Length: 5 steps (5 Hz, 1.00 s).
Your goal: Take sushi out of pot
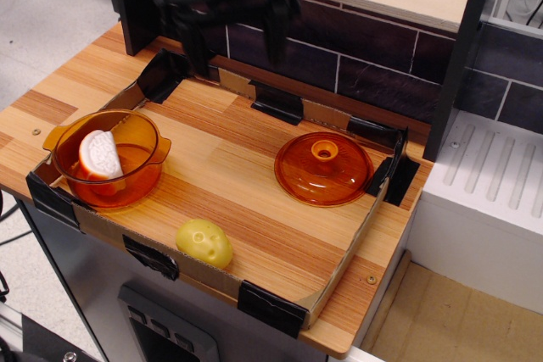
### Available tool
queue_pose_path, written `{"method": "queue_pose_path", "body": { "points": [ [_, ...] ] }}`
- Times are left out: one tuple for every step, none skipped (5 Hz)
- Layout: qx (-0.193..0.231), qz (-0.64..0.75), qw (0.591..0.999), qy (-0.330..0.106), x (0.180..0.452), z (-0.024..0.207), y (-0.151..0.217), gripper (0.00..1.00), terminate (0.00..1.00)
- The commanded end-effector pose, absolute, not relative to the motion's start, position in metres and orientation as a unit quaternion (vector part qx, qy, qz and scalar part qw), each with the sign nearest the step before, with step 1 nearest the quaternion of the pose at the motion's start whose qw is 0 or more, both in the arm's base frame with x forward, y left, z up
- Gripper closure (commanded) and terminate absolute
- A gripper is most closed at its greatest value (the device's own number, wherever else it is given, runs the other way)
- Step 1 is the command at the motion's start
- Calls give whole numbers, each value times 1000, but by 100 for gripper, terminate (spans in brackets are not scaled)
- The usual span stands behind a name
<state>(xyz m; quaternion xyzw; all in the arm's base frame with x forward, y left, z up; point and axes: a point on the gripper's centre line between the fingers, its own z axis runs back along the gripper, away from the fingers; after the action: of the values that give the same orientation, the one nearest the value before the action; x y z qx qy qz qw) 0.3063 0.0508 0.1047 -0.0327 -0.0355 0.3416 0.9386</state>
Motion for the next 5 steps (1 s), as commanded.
{"method": "queue_pose_path", "body": {
  "points": [
    [-12,373,924,-86,282,141,86,0,0],
    [7,363,928,-84,265,141,103,0,0],
    [23,358,929,-93,250,135,120,0,0],
    [17,349,933,-87,241,120,136,0,0],
    [14,348,935,-66,239,103,147,0,0]
  ]
}}
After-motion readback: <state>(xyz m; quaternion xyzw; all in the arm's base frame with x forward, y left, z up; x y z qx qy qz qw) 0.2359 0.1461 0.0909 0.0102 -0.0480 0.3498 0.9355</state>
